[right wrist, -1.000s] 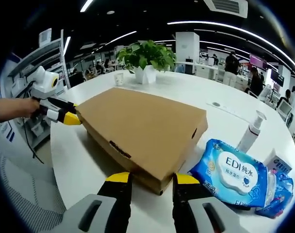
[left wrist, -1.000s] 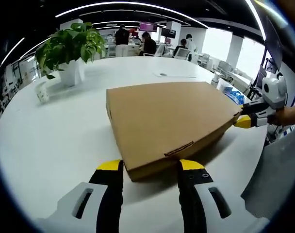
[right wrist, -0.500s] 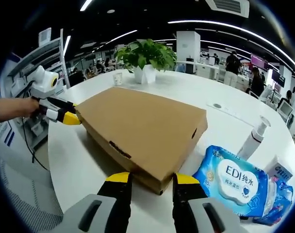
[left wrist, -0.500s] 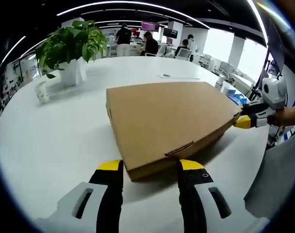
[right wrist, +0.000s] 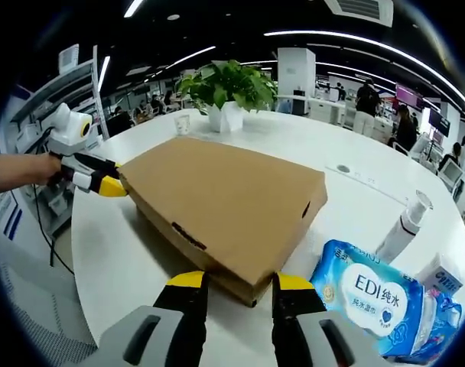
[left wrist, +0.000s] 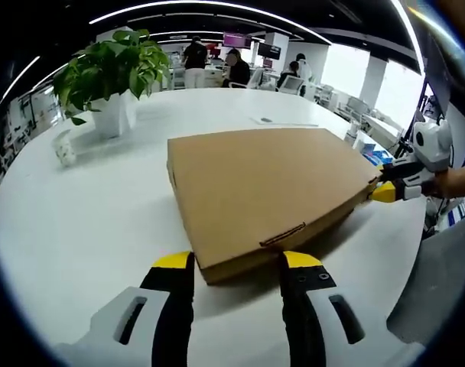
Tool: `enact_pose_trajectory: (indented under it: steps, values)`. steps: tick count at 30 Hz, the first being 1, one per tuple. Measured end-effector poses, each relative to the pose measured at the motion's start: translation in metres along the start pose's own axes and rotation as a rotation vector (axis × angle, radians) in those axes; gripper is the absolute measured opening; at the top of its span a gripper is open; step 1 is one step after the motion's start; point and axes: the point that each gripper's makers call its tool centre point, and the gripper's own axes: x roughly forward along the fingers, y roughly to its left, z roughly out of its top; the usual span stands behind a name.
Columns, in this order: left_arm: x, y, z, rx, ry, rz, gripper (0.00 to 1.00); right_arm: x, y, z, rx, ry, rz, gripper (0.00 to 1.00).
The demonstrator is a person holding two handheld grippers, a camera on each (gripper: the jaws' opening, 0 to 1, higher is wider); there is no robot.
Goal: Operate the shoe box by opening the lid, removing the specified soft item, and placing it in the target area until the item is outside and the box remains undamaged.
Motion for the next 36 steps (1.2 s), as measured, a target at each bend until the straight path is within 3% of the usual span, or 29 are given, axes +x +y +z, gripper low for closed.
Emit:
enact_pose_trajectory:
  steps: [20,31,36]
  values:
    - [0.017,0.011,0.017,0.029,0.022,-0.020,0.45,0.010,-0.009,0.009,0.024,-0.002,-0.015,0.30]
    - [0.018,0.009,0.016,0.050,0.040,-0.014,0.46,0.008,-0.009,0.010,0.045,-0.002,-0.010,0.30]
    - [0.015,0.001,0.012,0.075,0.060,-0.014,0.52,0.001,-0.007,0.009,0.036,-0.011,0.007,0.30]
